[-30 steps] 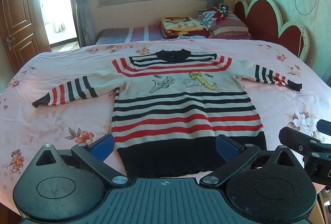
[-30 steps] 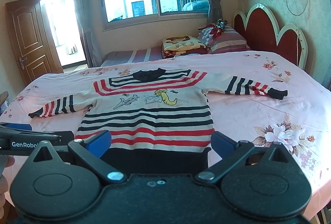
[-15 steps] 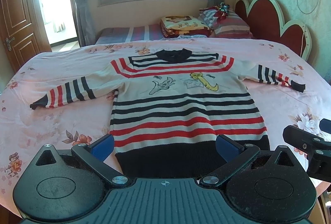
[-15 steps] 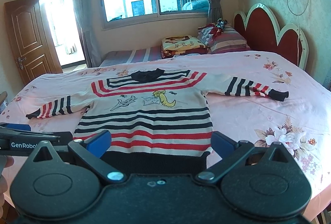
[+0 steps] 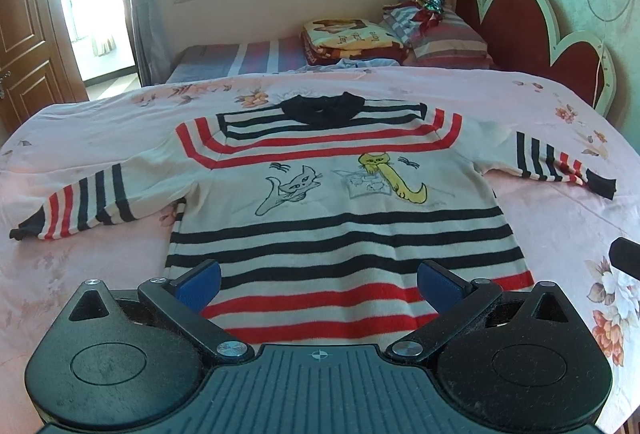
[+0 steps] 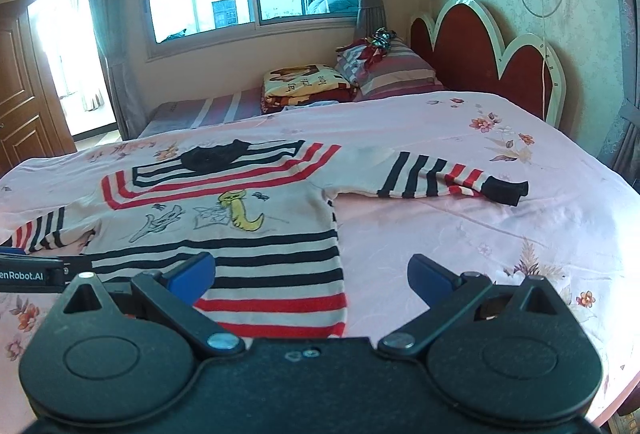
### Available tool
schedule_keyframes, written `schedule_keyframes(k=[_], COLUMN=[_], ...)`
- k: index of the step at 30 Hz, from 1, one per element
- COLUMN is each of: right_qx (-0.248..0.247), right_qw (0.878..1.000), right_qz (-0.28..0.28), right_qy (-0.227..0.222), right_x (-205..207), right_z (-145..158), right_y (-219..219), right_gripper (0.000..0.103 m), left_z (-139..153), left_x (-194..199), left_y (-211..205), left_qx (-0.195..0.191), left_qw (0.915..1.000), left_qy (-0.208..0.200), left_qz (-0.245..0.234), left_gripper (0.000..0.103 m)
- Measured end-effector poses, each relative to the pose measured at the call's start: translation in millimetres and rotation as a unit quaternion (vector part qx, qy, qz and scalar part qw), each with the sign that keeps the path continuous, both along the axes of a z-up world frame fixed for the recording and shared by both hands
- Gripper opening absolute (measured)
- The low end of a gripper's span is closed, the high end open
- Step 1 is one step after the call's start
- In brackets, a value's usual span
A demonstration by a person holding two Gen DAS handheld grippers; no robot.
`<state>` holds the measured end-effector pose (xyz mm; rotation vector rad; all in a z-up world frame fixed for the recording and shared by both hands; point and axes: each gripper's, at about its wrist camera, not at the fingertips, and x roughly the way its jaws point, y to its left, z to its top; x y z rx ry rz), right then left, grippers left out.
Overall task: Fold small clothes
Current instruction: 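Move the right tool to the black sleeve cuff and grasp it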
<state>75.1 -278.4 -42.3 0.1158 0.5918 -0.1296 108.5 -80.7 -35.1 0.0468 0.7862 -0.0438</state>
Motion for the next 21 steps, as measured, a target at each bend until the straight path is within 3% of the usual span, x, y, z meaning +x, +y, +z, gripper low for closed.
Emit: schedule_keyframes(k=[14, 16, 18, 21], right_qx=[0.035, 0.045, 0.049, 0.079], right_qw=[0.994, 0.992, 0.989, 0.983], right_qz=[-0.101, -0.114, -0.126, -0.141], right_qy=[0.036, 0.041, 0.059, 0.083], right_x=[116.0, 130.4, 146.5, 165.8], right_z=[-54.9, -63.8, -75.4, -94.3], right_y=[-124.0, -142.7, -161.2, -188.8], right_gripper=[0.098, 0.093, 0.067, 0.063], left_z=[-59.9, -68.1, -76.0, -85.9], left_x=[139.1, 153.4, 168.4, 187.6], left_y=[-65.4, -74.9, -82.5, -90.3], left_qx=[0.003, 0.010, 0.012, 0.015], left_qw=[0.9998, 0.9997, 0.9996, 0.9994], left_qy=[0.020, 0.023, 0.027, 0.031], left_qz=[0.000, -0.001, -0.002, 0.003], left_gripper=[0.103, 0.103, 0.103, 0.103])
